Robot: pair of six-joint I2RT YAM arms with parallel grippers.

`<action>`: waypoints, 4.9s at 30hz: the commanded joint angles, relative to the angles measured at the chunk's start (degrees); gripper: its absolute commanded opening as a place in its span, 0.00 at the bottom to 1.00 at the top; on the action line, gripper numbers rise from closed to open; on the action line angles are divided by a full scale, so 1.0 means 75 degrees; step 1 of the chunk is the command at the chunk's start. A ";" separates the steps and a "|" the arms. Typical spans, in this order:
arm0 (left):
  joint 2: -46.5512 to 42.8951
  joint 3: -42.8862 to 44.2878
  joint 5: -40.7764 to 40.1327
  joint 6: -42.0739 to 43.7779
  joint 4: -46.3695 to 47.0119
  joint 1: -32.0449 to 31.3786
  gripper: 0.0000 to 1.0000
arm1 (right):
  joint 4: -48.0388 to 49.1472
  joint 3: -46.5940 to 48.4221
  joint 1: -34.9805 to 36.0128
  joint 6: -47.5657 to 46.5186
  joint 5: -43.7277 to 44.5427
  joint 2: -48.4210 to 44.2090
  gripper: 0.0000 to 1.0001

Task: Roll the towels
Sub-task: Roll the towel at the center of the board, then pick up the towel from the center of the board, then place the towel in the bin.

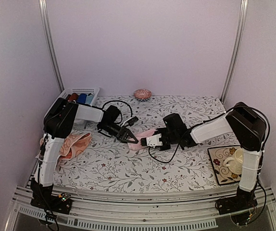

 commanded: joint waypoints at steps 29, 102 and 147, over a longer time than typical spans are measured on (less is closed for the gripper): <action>-0.1504 -0.0506 -0.2044 -0.0765 0.0578 -0.0983 0.97 | -0.3855 0.0109 -0.0387 -0.0730 -0.2260 -0.1055 0.08; -0.2185 -0.0389 -0.3113 -0.1763 0.0398 -0.0312 0.00 | -0.5282 0.2827 -0.1516 0.3313 -0.1715 -0.2367 0.99; -0.1366 0.2279 -0.3741 0.0955 -0.3461 0.5056 0.00 | -0.5712 0.2114 -0.0947 0.4874 -0.0814 -0.2578 0.99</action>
